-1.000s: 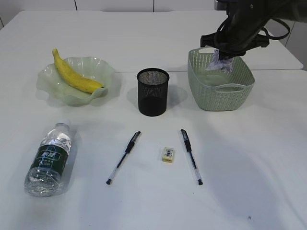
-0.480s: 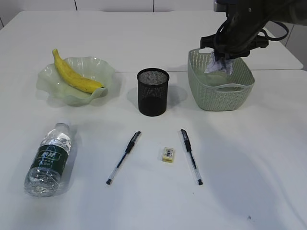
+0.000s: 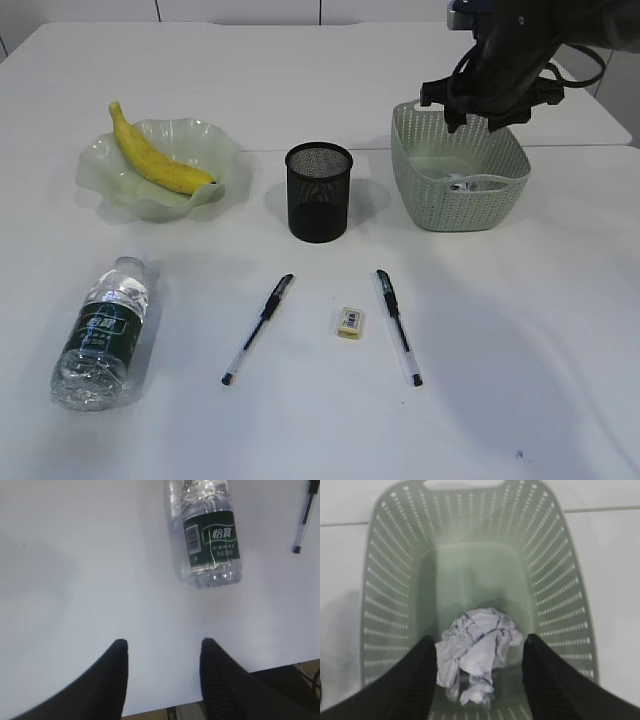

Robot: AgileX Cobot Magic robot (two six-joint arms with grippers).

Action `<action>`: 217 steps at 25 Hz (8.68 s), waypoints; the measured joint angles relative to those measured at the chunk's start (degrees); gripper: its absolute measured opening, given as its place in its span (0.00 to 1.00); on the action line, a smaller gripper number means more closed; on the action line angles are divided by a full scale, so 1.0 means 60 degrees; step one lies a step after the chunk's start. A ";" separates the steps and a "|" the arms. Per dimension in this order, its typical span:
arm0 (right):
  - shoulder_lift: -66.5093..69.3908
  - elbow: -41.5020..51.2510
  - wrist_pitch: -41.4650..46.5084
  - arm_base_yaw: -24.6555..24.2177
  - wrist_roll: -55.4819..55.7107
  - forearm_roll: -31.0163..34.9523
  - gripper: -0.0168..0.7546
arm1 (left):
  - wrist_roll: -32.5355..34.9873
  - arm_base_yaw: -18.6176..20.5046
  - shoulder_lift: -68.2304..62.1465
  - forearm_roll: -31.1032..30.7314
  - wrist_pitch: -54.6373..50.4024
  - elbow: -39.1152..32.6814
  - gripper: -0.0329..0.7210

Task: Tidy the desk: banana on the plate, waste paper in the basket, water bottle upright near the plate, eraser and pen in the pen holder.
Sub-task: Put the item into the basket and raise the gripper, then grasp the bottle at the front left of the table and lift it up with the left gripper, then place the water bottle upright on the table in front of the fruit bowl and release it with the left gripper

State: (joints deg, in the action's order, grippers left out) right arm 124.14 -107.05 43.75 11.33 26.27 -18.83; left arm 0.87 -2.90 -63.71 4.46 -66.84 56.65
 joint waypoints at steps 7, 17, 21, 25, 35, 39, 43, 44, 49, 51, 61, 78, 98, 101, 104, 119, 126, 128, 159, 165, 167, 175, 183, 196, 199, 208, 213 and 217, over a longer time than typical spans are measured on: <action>-0.0544 0.0000 0.1632 0.0000 -0.1453 0.1181 0.56 | 0.0000 0.0000 0.0000 -0.0040 -0.0039 0.0000 0.48; -0.1745 0.0000 0.4408 0.0021 -0.3396 0.2809 0.56 | 0.0000 0.0000 0.0000 -0.0040 0.0068 0.0000 0.48; -0.2441 0.0539 0.4424 0.0021 -0.3421 0.2994 0.56 | 0.0000 0.0000 0.0000 -0.0040 0.0330 0.0000 0.48; -0.3443 0.2144 0.4424 0.0021 -0.3621 0.3029 0.56 | 0.0000 0.0000 0.0000 -0.0040 0.0558 0.0000 0.48; -0.6368 0.6539 0.4424 0.0039 -0.3935 0.3029 0.55 | 0.0000 0.0000 -0.0094 0.0606 0.1191 -0.0007 0.50; -0.7080 0.7051 0.4424 0.0039 -0.3950 0.3029 0.55 | 0.0000 0.0000 -0.0846 0.1620 0.2033 -0.0007 0.75; -0.7383 0.7088 0.4424 0.0039 -0.3950 0.3029 0.55 | 0.0022 -0.0300 -0.1765 0.1665 0.2860 -0.0007 0.82; -0.7419 0.7088 0.4424 0.0039 -0.3950 0.3029 0.55 | 0.0022 -0.0476 -0.1951 0.1550 0.2955 -0.0007 0.81; -0.7419 0.7088 0.4424 0.0039 -0.3916 0.3029 0.55 | -0.0270 -0.1289 -0.2974 0.1204 0.3677 -0.0007 0.79; -0.7419 0.7088 0.4424 0.0039 -0.3834 0.3029 0.55 | -0.0413 -0.1379 -0.3334 0.1187 0.3918 -0.0007 0.79; -0.7419 0.7092 0.4392 0.0039 -0.3675 0.3029 0.55 | -0.1403 -0.1441 -0.5010 0.0812 0.4469 -0.0007 0.79; -0.7419 0.7108 0.4392 0.0039 -0.3528 0.3029 0.55 | -0.3764 -0.2051 -0.5945 -0.0942 0.5597 0.0315 0.79; -0.7419 0.7108 0.4392 0.0039 -0.3528 0.3029 0.55 | -0.4211 -0.2051 -0.7144 -0.0241 0.5647 0.0439 0.79; -0.7419 0.7108 0.4392 0.0039 -0.3528 0.3029 0.55 | -0.4211 -0.2051 -0.7300 -0.0193 0.5709 0.0500 0.79; -0.7419 0.7108 0.4392 0.0039 -0.3528 0.3029 0.55 | -0.4211 -0.2051 -0.7305 -0.0195 0.5793 0.0538 0.79; -0.7419 0.7108 0.4392 0.0039 -0.3528 0.2812 0.55 | -0.4211 -0.2051 -0.7305 -0.0255 0.6012 0.0536 0.53; -0.7419 0.7108 0.4392 0.0039 -0.3528 0.2812 0.55 | -0.4216 -0.2051 -0.7305 -0.0309 0.6032 0.0536 0.53; -0.7419 0.7108 0.4392 0.0039 -0.3528 0.2784 0.55 | -0.4216 -0.2051 -0.7305 -0.0234 0.6032 0.0536 0.53; -0.7419 0.7108 0.4392 0.0039 -0.3528 0.2747 0.55 | -0.3191 -0.2451 -0.3256 -0.1416 0.8119 -0.2701 0.52; -0.7419 0.7108 0.4392 0.0039 -0.3528 0.2747 0.55 | -0.3191 -0.2451 -0.1796 -0.1435 1.0276 -0.4158 0.52; -0.7419 0.7108 0.4392 0.0039 -0.3528 0.2747 0.55 | -0.3191 -0.2451 -0.1609 -0.1435 1.0897 -0.4457 0.52; -0.7419 0.7108 0.4392 0.0039 -0.3528 0.2747 0.55 | -0.3191 -0.2451 -0.1520 -0.1984 1.4092 -0.5178 0.52; -0.7419 0.7108 0.4392 0.0039 -0.3528 0.2747 0.55 | -0.3191 -0.2451 -0.1832 -0.2178 1.4741 -0.5178 0.52; -0.7419 0.7108 0.4392 0.0039 -0.3528 0.2747 0.55 | -0.2995 -0.2451 -0.4025 -0.2840 1.9584 -0.5200 0.52; -0.7419 0.7108 0.4392 0.0039 -0.3528 0.2747 0.55 | -0.2960 -0.2451 -0.4842 -0.3101 2.0951 -0.5200 0.52; -0.7419 0.7108 0.4392 0.0039 -0.3528 0.2747 0.55 | -0.2445 -0.2466 -0.6195 -0.3006 2.1384 -0.5181 0.52; -0.7419 0.7108 0.4392 0.0039 -0.3528 0.2747 0.55 | -0.1869 -0.2466 -0.6647 -0.2863 2.1464 -0.5162 0.52; -0.7419 0.7108 0.4392 0.0039 -0.3528 0.2747 0.55 | -0.1755 -0.2466 -0.7126 -0.2351 2.1484 -0.5093 0.52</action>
State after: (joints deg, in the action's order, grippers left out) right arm 79.63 -64.40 70.11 11.56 5.10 -2.35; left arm -9.66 -17.69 -106.47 -9.64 62.06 26.09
